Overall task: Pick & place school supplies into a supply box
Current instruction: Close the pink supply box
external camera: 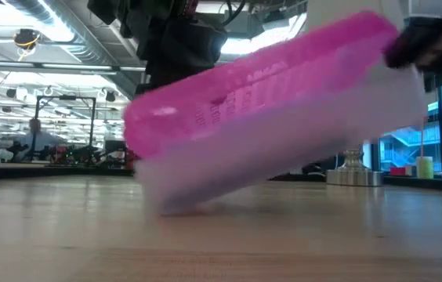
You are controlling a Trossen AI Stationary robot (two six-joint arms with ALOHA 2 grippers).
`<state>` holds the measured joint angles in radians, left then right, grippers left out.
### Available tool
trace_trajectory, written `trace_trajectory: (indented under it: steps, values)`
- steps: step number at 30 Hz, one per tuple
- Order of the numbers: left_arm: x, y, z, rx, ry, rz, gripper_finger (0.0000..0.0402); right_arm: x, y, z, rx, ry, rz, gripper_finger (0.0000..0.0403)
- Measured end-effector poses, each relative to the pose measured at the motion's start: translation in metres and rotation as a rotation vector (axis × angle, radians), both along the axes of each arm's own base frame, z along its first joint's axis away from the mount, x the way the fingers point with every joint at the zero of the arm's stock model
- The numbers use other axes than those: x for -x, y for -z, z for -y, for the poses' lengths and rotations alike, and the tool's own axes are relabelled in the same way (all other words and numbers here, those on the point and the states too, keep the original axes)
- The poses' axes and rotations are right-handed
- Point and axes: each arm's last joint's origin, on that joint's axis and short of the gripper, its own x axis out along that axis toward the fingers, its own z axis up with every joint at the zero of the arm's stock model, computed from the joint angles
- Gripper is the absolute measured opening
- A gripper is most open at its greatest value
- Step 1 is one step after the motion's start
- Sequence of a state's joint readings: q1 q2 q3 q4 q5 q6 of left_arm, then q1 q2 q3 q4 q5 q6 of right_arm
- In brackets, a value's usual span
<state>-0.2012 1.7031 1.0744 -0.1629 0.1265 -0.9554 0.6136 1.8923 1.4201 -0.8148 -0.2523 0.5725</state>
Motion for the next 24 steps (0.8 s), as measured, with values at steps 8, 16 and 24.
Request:
trace_trajectory:
  steps: [8,16,24]
  values:
    - [0.000,0.000,-0.001,-0.013,-0.011,-0.003,0.0003,0.012,0.015,0.002,-0.113,-0.051,-0.161,0.0003]
    - [0.003,0.001,-0.001,-0.041,-0.007,-0.023,0.0003,0.012,0.008,0.005,-0.048,-0.027,-0.114,0.0003]
    - [0.010,-0.017,0.007,-0.135,0.135,0.077,0.0003,0.009,-0.029,0.021,0.228,0.201,0.264,0.0003]
